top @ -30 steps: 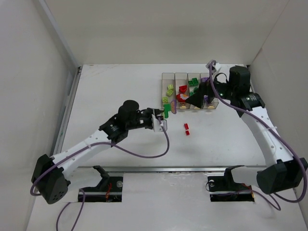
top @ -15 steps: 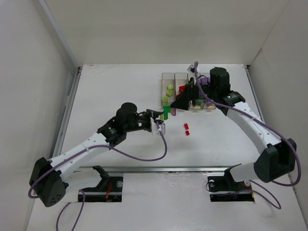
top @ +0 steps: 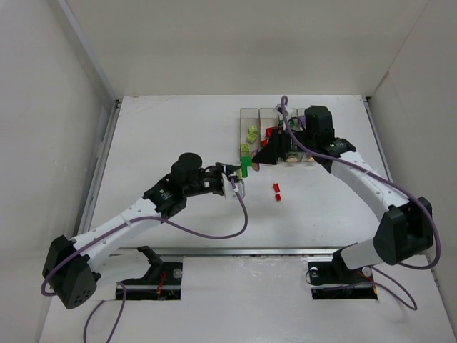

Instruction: Sort the legos into containers by color

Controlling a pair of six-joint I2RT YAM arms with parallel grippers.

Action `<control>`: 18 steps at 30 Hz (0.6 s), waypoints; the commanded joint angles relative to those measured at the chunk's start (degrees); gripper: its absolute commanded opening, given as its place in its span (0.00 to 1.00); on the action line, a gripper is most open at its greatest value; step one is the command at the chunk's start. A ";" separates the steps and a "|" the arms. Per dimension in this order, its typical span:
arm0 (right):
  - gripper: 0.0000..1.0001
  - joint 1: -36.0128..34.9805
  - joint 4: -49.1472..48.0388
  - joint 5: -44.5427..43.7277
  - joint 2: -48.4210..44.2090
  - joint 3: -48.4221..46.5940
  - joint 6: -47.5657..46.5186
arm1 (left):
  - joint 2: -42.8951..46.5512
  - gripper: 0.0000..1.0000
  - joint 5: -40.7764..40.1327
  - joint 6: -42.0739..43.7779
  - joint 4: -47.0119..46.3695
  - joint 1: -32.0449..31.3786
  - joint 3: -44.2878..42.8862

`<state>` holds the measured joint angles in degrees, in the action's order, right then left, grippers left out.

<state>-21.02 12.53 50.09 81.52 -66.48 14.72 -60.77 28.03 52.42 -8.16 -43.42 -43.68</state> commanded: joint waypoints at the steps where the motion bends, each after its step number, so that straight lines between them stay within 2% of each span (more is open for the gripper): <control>1: 0.60 -0.43 -3.39 5.72 1.89 -0.93 -1.01 | 2.33 0.00 0.80 -1.36 -3.70 -0.26 0.26; 2: 0.54 -0.43 -3.39 6.33 2.94 -0.93 -1.01 | 2.33 0.00 0.80 -1.36 -3.70 -0.26 0.26; 3: 0.42 -0.43 -3.39 6.95 2.95 -0.93 -1.01 | 2.33 0.00 0.19 -1.88 -4.22 -0.26 0.26; 5: 0.25 -0.43 -3.39 8.71 4.26 -1.46 -1.01 | 2.33 0.00 0.18 -1.89 -4.23 -0.26 0.26; 6: 0.13 -0.43 -3.39 9.32 4.27 -1.46 -1.62 | 2.33 0.00 0.18 -1.89 -4.23 -0.26 0.26; 8: 0.03 -0.43 -3.39 9.94 4.27 -1.46 -2.15 | 2.33 0.00 -0.35 -1.89 -4.23 -0.26 0.26; 10: 0.00 -0.43 -3.39 9.42 3.66 -1.46 -2.15 | 1.80 0.00 -1.57 -2.41 -4.23 -0.26 0.26; 18: 0.00 7.56 -2.87 7.40 0.76 3.81 -2.15 | 1.80 0.00 -5.35 -4.35 -2.56 -0.26 1.32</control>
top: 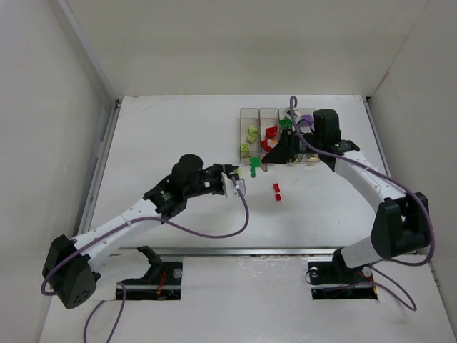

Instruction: Sort the legos into containers by color

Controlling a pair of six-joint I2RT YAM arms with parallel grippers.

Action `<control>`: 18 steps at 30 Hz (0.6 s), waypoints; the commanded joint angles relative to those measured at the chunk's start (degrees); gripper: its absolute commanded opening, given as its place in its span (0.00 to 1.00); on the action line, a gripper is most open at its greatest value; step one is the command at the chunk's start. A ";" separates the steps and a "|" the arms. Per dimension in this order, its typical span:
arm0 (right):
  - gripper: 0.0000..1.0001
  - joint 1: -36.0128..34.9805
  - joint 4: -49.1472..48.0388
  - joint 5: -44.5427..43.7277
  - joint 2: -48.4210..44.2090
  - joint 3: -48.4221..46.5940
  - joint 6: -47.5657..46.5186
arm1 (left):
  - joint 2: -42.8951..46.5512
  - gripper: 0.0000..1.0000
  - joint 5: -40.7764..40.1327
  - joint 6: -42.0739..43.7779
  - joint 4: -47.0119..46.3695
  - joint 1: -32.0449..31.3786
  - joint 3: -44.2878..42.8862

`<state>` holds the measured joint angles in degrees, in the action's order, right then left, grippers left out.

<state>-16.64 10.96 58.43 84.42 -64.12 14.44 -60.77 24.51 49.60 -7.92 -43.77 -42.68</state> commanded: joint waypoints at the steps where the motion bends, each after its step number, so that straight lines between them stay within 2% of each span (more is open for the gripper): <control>1: 0.00 3.72 -1.29 -1.56 -2.77 1.97 -1.87 | 1.80 0.00 -1.84 -1.53 -2.80 0.09 0.31; 9: 0.00 6.54 0.72 -1.22 -2.77 2.86 -2.40 | 1.80 0.00 -1.84 -2.06 -2.80 0.70 0.83; 13: 0.00 6.54 6.26 -7.01 -2.24 0.05 -4.68 | 1.28 0.00 -1.84 -3.11 -4.28 0.70 0.84; 16: 0.00 7.15 7.41 -11.49 -2.24 0.05 -4.42 | 0.66 0.00 -1.84 -7.84 -8.31 1.22 0.84; 18: 0.00 7.68 7.41 -15.97 -3.65 0.05 -3.72 | -1.79 0.00 -2.36 -14.93 -10.00 2.54 -0.56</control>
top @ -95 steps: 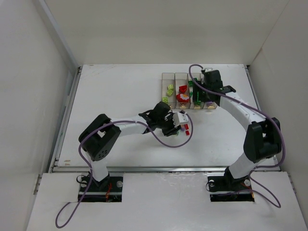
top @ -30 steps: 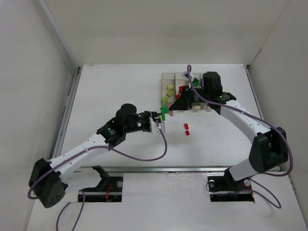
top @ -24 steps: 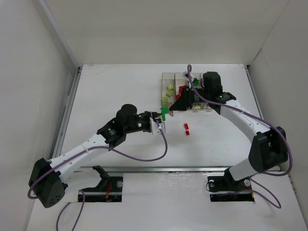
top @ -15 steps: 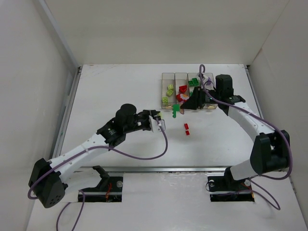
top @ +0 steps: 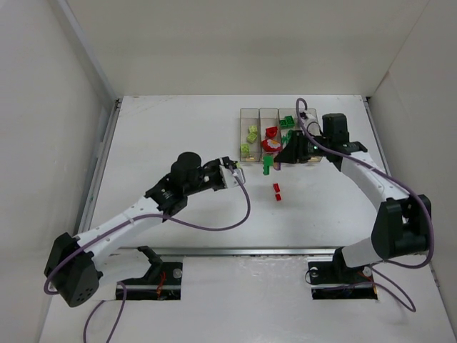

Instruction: Sort the legos into containers by color

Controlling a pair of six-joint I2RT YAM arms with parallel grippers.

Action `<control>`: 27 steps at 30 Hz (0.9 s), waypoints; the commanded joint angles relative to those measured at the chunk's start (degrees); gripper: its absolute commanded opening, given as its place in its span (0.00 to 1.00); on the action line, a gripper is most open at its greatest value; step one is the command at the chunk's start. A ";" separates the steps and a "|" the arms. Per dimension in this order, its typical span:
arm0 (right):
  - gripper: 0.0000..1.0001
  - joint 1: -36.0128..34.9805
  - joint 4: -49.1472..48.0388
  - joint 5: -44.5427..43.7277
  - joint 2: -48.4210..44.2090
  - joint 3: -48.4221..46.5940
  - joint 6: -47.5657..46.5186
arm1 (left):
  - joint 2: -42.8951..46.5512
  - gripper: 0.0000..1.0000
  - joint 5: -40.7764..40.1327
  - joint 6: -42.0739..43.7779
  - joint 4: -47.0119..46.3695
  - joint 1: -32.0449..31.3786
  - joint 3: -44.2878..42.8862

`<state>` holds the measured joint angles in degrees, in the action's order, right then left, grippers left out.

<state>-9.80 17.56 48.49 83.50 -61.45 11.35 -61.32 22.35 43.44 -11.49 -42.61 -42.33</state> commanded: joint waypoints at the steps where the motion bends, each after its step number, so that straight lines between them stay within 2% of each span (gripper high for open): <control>1: 0.00 0.84 0.81 -8.13 -4.47 -2.62 0.59 | -2.74 0.00 -0.20 -11.07 -6.44 1.91 -2.05; 4: 0.00 0.84 -0.51 -16.65 -8.78 -2.62 2.26 | -10.47 0.00 -0.73 -18.54 -6.44 3.24 -10.02; 7: 0.00 1.36 -0.51 -23.43 -11.34 -2.62 2.27 | -19.43 0.00 -0.20 -21.37 -6.44 4.46 -15.22; 12: 0.00 1.37 0.10 -26.69 -12.66 -3.68 0.33 | -33.93 0.00 -3.97 -23.14 -5.22 4.99 -29.97; 13: 0.00 1.37 0.80 -27.21 -12.66 -4.29 0.33 | -37.87 0.00 -3.98 -23.14 -5.21 5.78 -31.66; 16: 0.00 1.89 2.12 -27.22 -12.14 -4.82 -0.19 | -42.46 0.01 -3.99 -20.95 -3.64 6.92 -35.18; 18: 0.00 1.89 2.13 -27.22 -12.14 -5.35 -0.19 | -43.18 0.11 -2.49 -17.52 -3.02 7.54 -35.81; 19: 0.00 1.89 2.13 -27.22 -12.14 -5.35 -0.19 | -43.18 0.25 -1.09 -16.56 -3.02 7.54 -35.03; 22: 0.00 1.89 2.13 -27.22 -12.66 -5.35 -0.71 | -43.18 0.44 1.02 -14.61 -3.02 8.07 -34.49; 23: 0.00 1.89 2.13 -27.22 -12.66 -5.35 -0.72 | -43.18 0.61 1.03 -13.74 -2.49 8.59 -34.49; 27: 0.00 1.89 2.13 -23.63 -12.05 -5.87 -1.25 | -42.66 0.88 1.73 -9.61 1.72 8.60 -35.63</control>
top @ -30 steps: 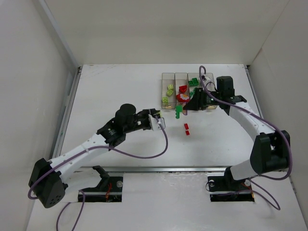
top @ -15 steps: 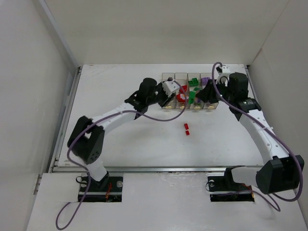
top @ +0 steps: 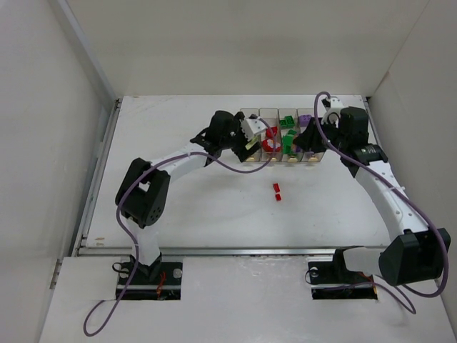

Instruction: Sort the legos into containers by color

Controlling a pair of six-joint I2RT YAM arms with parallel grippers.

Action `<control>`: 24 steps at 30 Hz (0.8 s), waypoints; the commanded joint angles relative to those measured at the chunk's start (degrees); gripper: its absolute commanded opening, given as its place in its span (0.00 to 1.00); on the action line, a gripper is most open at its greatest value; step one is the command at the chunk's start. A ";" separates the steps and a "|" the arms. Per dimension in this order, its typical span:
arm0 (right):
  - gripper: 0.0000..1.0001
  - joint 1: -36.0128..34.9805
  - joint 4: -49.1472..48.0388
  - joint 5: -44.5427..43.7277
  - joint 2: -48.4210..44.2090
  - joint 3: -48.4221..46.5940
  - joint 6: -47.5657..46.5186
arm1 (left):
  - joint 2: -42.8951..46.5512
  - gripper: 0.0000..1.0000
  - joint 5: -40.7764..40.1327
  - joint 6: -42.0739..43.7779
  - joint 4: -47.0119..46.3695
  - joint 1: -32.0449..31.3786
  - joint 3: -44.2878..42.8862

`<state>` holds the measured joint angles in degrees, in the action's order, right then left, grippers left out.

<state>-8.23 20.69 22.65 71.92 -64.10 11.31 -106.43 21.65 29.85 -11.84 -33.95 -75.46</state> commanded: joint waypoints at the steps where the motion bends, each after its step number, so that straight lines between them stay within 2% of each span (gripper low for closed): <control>1: 0.00 0.32 -1.00 2.22 0.06 -3.23 -1.20 | 2.46 0.91 2.43 4.78 2.08 -0.06 -2.50; 4: 0.00 0.32 -1.53 3.53 0.68 -3.23 -1.20 | 5.53 0.92 2.96 8.73 1.46 -0.06 -0.57; 8: 0.00 0.32 -1.53 8.53 1.29 -4.37 -2.96 | 11.50 0.91 8.22 16.63 0.07 -0.06 3.56; 12: 0.00 -0.55 -1.53 14.51 2.52 -4.90 -2.96 | 18.79 1.00 11.75 25.77 -0.56 -1.20 9.62; 15: 0.00 -3.28 -3.63 16.10 2.52 -4.38 -0.95 | 23.02 1.00 12.36 31.48 -0.56 -3.57 13.49; 24: 0.00 -10.40 -6.97 14.26 1.47 -3.84 3.89 | 26.19 1.00 13.41 28.60 0.84 -7.26 14.64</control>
<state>-17.39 18.55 35.62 74.67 -66.11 12.82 -81.93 32.73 57.78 -10.92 -40.80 -61.32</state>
